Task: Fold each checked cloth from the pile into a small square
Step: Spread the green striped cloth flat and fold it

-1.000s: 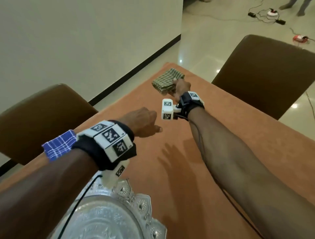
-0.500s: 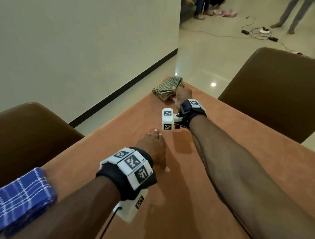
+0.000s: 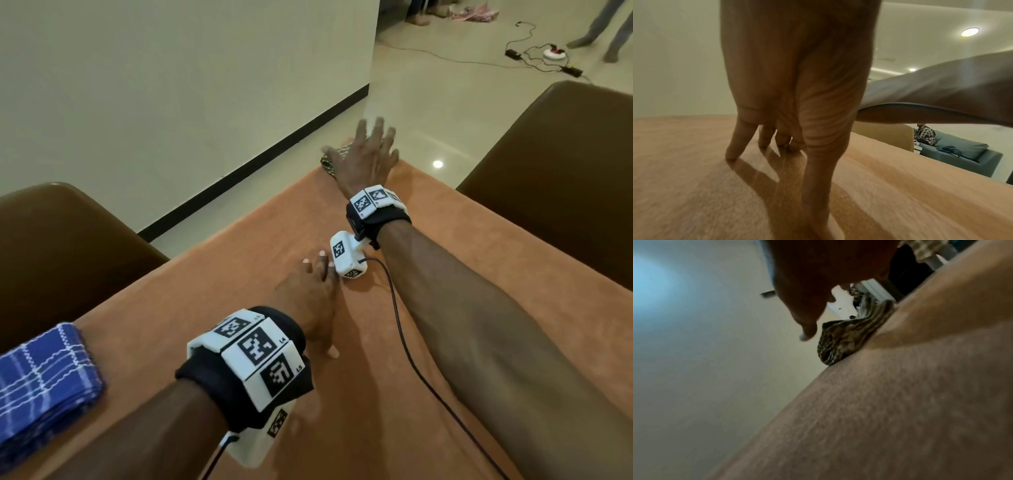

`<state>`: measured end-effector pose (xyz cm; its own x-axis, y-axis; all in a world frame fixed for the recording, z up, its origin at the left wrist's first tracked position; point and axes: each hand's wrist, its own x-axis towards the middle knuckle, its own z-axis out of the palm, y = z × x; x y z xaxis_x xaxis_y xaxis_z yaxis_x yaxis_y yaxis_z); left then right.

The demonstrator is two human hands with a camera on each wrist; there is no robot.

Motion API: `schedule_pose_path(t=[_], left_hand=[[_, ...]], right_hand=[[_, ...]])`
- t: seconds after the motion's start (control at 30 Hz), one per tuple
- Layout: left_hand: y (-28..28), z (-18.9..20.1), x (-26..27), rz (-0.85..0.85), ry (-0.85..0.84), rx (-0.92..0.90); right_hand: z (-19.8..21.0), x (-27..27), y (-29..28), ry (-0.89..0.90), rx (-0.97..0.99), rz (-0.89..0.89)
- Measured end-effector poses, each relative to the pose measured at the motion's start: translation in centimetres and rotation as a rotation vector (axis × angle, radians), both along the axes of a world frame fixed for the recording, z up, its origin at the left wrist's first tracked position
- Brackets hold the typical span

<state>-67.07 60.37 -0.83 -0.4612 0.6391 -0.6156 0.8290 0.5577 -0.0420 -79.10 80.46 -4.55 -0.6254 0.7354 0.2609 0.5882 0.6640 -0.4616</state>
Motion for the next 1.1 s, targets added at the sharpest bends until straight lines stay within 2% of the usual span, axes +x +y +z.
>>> schedule_pose_path(t=[0.07,0.17,0.33,0.6,0.73,0.9,1.0,1.1], left_hand=[[-0.1,-0.1,0.1,0.004,-0.001,0.005],[-0.2,-0.2,0.0,0.018,-0.019,0.022],[-0.4,-0.4,-0.3,0.011,-0.037,0.027],[-0.6,-0.7,-0.4,0.015,-0.047,0.043],[-0.9,-0.9,-0.4,0.032,-0.048,0.060],[-0.5,-0.4,-0.3,0.081,-0.035,0.050],[-0.7,0.4,0.4,0.101,0.007,0.038],[-2.1,2.8,2.7,0.145,0.014,0.049]], right_hand=[[-0.5,-0.4,0.1,-0.226,0.034,0.151],[-1.6,-0.6,0.9,-0.373,-0.097,0.198],[-1.6,-0.4,1.7,-0.409,-0.107,0.290],[-1.1,0.0,2.1,-0.473,-0.091,0.337],[1.0,0.9,1.8,-0.436,0.037,0.365],[3.6,6.0,-3.8,-0.295,-0.083,0.359],[3.2,11.8,-8.3,-0.245,-0.196,0.333],[3.3,17.9,-11.8,-0.225,-0.270,0.312]])
